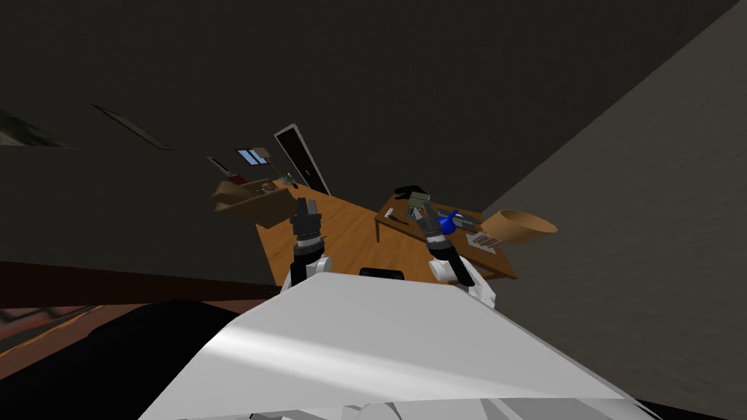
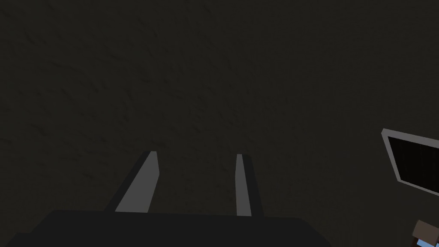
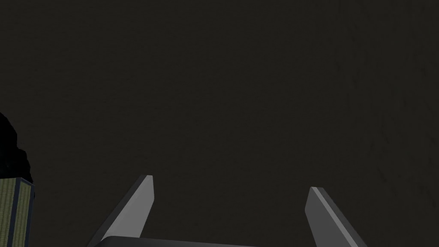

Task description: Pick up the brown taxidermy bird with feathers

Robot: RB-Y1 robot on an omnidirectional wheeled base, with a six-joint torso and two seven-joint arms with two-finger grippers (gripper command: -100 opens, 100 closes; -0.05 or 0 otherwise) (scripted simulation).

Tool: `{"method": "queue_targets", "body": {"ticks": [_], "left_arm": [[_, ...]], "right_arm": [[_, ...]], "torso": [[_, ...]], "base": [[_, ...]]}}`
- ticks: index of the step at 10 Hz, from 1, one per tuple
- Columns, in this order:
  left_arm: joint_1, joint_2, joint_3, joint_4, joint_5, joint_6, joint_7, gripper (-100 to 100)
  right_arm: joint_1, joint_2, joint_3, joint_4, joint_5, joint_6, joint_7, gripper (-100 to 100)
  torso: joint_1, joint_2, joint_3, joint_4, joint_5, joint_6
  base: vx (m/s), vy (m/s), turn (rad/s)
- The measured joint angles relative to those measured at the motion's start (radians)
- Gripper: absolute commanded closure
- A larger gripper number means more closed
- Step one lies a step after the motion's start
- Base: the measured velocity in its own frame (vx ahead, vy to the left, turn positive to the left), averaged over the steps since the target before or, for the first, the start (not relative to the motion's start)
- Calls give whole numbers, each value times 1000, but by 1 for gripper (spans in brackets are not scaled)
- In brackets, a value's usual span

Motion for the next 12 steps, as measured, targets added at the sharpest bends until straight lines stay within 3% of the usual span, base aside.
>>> {"method": "queue_targets", "body": {"ticks": [3,8,12], "left_arm": [[0,0,0,0,0,0,0,0],[0,0,0,0,0,0,0,0],[0,0,0,0,0,0,0,0]], "right_arm": [[-15,-75,58,78,24,-18,17,-100],[-37,-159,127,186,60,-26,48,-100],[-87,-244,197,328,107,-36,89,-100]], "torso": [[-2,-2,-1,0,0,0],[-3,-4,-2,-1,-1,1],[-3,-8,-4,-2,-1,0]], "base": [[-21,33,119],[8,26,166],[41,19,195]]}}
